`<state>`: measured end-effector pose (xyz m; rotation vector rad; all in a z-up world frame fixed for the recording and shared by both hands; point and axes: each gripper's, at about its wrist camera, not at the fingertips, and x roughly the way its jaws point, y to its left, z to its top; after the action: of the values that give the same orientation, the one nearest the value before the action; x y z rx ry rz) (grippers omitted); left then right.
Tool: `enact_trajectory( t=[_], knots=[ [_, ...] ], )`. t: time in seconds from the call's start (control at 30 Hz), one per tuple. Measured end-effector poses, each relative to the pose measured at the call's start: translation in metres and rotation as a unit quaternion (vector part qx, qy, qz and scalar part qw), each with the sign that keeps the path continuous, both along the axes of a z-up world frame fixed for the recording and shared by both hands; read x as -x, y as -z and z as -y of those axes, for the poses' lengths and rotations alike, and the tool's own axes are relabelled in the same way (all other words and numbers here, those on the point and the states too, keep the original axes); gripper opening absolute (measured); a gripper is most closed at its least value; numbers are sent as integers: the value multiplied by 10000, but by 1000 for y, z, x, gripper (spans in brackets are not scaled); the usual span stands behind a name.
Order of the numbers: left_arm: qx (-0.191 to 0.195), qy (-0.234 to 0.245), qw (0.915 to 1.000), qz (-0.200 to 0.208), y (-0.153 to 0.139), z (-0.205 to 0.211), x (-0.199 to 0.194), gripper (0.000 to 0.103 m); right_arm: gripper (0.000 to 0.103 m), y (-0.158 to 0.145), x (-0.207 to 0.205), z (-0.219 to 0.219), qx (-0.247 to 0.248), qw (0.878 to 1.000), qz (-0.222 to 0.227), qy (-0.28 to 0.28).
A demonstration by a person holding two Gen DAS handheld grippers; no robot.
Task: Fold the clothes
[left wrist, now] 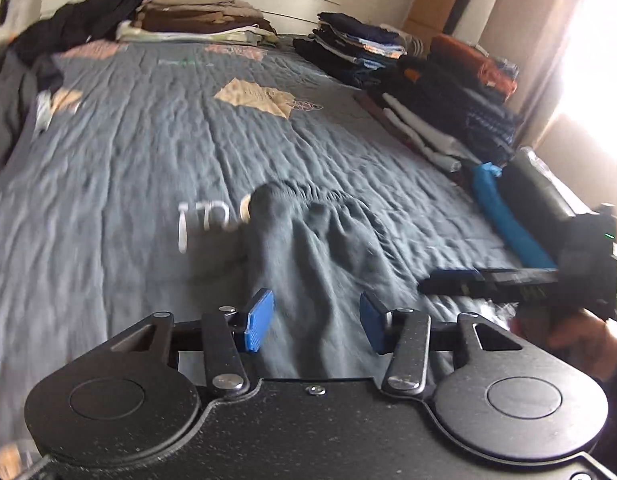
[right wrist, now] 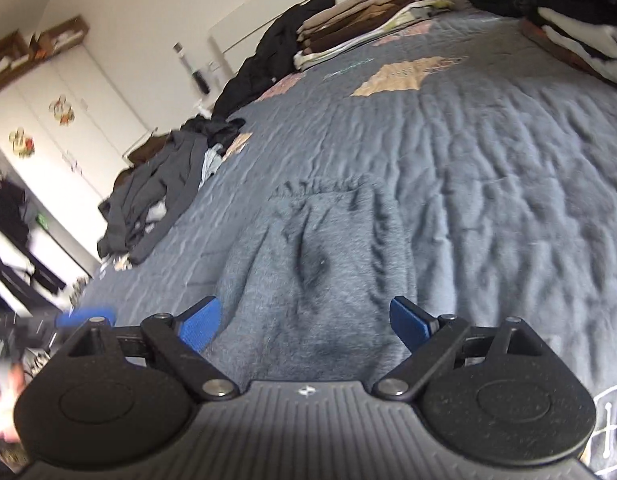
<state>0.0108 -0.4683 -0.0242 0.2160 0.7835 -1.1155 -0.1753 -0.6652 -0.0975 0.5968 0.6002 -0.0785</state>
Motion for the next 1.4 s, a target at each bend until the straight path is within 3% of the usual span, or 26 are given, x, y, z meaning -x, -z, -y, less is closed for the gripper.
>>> enact_trajectory(
  t=[0.2,0.37,0.6,0.67,0.7,0.73,0.83,0.97,1.03,1.07,1.17,1.27,1.37,1.4],
  knots=[
    [-330,-52,9990,306,19,43,-27,48,91,3,-14,-17,392,9988,-83,-297],
    [-454,-196,9984,280,32,66,-55,48,91,8,-16,-22,449,9971,5,-615],
    [-730,-333,9958,-432,58,89,-89,49,91,20,-19,-30,532,9959,-136,-724],
    [-802,-210,9953,-510,62,90,-90,43,91,22,-20,-29,532,9960,-168,-702],
    [-832,-145,9949,-542,65,90,-90,31,91,23,-20,-29,519,9961,-180,-685],
    [-809,-48,9956,-469,63,89,-89,27,91,23,-20,-29,515,9962,-178,-676],
    [-592,-64,9979,-243,53,82,-91,22,91,25,-20,-26,508,9967,-197,-598],
    [-419,26,9991,-104,55,79,-92,23,91,28,-20,-22,563,9969,-224,-493],
    [-730,32,9973,123,63,82,-90,34,91,32,-21,-21,568,9968,-299,-476],
    [-670,-41,9977,98,61,78,-91,36,91,34,-21,-21,578,9965,-342,-498],
    [-159,-288,9989,-326,42,53,-92,36,91,33,-20,-23,643,9957,-338,-575],
    [458,43,9939,-1001,20,16,-77,35,92,29,-17,-16,361,9974,-251,-568],
    [987,568,9738,-1970,21,-20,-48,36,92,32,-17,-4,-40,9987,-249,-445],
    [999,699,9671,-2232,27,-28,-35,39,91,35,-16,-2,-66,9987,-259,-430]
  ],
)
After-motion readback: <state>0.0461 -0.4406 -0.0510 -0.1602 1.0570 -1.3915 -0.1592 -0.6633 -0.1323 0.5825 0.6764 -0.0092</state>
